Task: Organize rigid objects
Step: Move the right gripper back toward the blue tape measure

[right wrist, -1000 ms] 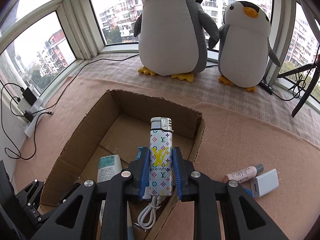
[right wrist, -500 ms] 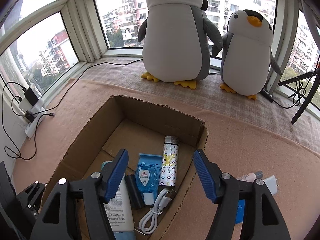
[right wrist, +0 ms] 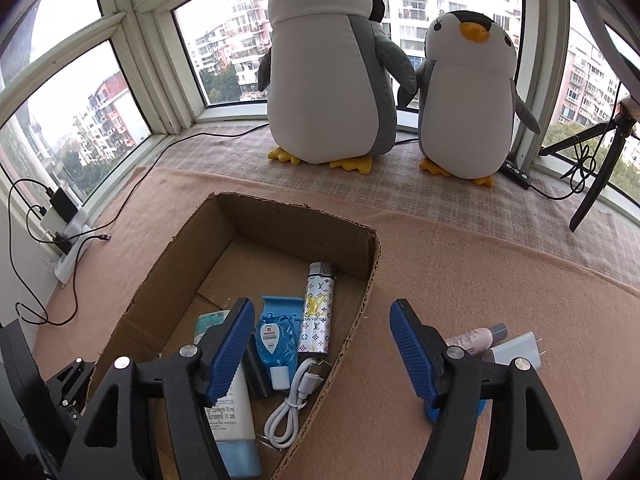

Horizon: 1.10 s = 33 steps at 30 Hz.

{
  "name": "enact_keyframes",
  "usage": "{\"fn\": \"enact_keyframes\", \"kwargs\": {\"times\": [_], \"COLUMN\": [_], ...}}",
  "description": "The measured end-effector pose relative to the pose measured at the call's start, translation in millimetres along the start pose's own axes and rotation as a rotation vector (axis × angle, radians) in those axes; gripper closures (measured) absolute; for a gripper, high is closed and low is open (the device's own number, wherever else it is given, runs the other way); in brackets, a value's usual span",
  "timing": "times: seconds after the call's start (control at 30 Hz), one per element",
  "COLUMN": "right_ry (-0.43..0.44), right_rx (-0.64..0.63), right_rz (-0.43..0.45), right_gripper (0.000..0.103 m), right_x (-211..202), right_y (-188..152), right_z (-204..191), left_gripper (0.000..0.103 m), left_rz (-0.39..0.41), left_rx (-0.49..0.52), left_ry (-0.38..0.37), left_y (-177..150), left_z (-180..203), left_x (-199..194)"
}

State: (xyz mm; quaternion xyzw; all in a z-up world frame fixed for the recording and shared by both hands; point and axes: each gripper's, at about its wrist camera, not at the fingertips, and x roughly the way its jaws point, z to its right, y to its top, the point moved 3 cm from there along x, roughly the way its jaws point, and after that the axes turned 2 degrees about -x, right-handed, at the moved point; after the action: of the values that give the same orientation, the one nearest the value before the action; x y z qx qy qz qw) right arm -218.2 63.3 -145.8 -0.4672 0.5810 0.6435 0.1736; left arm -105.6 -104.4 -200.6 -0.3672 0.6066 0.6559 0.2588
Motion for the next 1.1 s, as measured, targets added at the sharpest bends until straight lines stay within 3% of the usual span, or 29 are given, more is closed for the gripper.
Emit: {"fn": "enact_keyframes", "kwargs": {"times": [0.6, 1.1], "right_ry": [-0.032, -0.092], "right_rx": [0.147, 0.134], "right_rz": [-0.005, -0.087], "right_gripper": [0.036, 0.036], "right_x": [-41, -10], "right_y": [-33, -76], "right_z": [83, 96], "left_gripper": [0.068, 0.067], "left_rz": [-0.002, -0.003], "left_rx": [0.013, 0.017], "left_ry": [0.013, 0.017], "left_y": [1, 1], "left_z": [1, 2], "left_x": [-1, -1]}}
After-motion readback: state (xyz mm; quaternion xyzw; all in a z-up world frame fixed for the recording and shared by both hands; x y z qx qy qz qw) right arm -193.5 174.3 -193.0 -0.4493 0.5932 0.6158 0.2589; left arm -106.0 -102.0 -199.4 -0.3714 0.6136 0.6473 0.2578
